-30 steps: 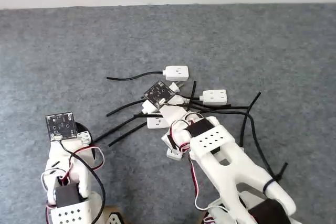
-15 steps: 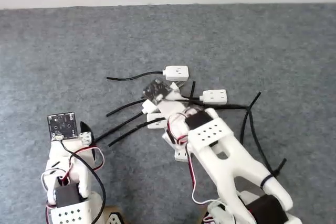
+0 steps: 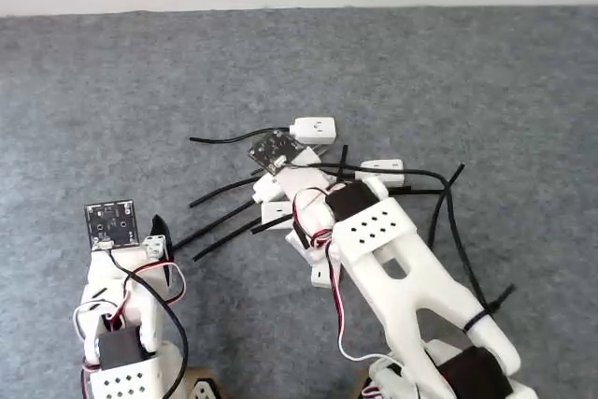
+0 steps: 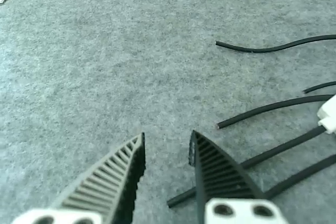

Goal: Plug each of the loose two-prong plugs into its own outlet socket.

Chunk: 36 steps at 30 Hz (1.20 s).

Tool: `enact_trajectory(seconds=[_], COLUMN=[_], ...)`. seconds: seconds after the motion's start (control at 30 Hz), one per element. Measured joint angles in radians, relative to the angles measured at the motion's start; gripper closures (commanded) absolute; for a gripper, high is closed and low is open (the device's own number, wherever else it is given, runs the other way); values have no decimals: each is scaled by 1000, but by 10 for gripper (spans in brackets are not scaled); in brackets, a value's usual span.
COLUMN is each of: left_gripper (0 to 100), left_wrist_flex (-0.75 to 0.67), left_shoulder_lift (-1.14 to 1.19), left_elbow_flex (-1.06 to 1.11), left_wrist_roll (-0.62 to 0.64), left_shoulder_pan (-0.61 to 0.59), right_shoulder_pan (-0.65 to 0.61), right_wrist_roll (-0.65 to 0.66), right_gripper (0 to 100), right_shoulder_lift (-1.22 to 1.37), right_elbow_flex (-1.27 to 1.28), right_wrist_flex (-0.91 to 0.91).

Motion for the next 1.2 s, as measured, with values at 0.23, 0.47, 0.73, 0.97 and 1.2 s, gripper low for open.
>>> enact_trajectory(seconds=[0.23, 0.47, 0.73, 0.97, 1.2], left_gripper=[863, 863, 863, 863, 863], left_wrist_flex=[0, 0, 0, 0, 0], left_shoulder_lift=[0, 0, 0, 0, 0], left_elbow_flex=[0, 0, 0, 0, 0], left_wrist_roll=[0, 0, 0, 0, 0], left_shoulder_pan=[0, 0, 0, 0, 0], right_shoulder_pan=[5, 98, 259, 638, 1076], right_wrist_roll=[0, 2, 2, 9, 69], right_gripper=[987, 988, 988, 988, 986], right_shoulder_lift=[9, 9, -186, -522, -445], right_elbow_flex=[78, 83, 84, 84, -49], right_wrist_flex=[-26, -32, 14, 123, 180])
